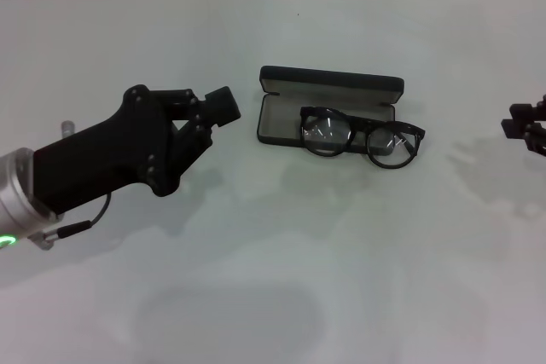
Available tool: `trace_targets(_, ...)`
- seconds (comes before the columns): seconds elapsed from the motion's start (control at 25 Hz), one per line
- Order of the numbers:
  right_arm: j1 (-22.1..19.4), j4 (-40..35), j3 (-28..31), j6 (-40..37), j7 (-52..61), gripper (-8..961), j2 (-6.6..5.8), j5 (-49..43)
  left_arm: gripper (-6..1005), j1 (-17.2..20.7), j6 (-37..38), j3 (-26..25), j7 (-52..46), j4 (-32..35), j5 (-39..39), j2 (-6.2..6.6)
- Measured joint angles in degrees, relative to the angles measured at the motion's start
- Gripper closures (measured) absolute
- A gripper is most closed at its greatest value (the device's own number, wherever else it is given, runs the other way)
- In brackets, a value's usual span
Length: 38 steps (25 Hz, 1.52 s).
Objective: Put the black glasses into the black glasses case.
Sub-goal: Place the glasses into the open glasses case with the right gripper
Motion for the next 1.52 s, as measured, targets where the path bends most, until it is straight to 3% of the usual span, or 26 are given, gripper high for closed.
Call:
trace_targets(0.36,11.2,19.0,1.6,1.9,-3.8,787,0.1,2.6,946,1.0,-1.3,-0.1,1.4,-0.1,0.3,0.0)
trace_targets(0.56,17.1,28.3,1.3,5.9,-3.7,666,0.04,0.8,945,1.5,-1.5,-0.1,2.1,-0.2,0.3,0.32)
trace_targets(0.76,18.8,30.9,1.7,6.9,-1.4,445,-0.08,-1.7,945,1.8,-2.8,-0.1,2.2,-0.2,0.5,0.32)
trace_targets(1.08,18.2,30.3,1.7,6.8,3.1,566,-0.17,-6.3,944,1.5,-4.2,0.2,2.4,-0.2,0.5,-0.02)
trace_targets(1.52,21.4,36.7,1.3,9.6,2.1,582,-0.03,-6.3,943,1.2,-4.4,0.3,2.4,-0.3,0.5,-0.32)
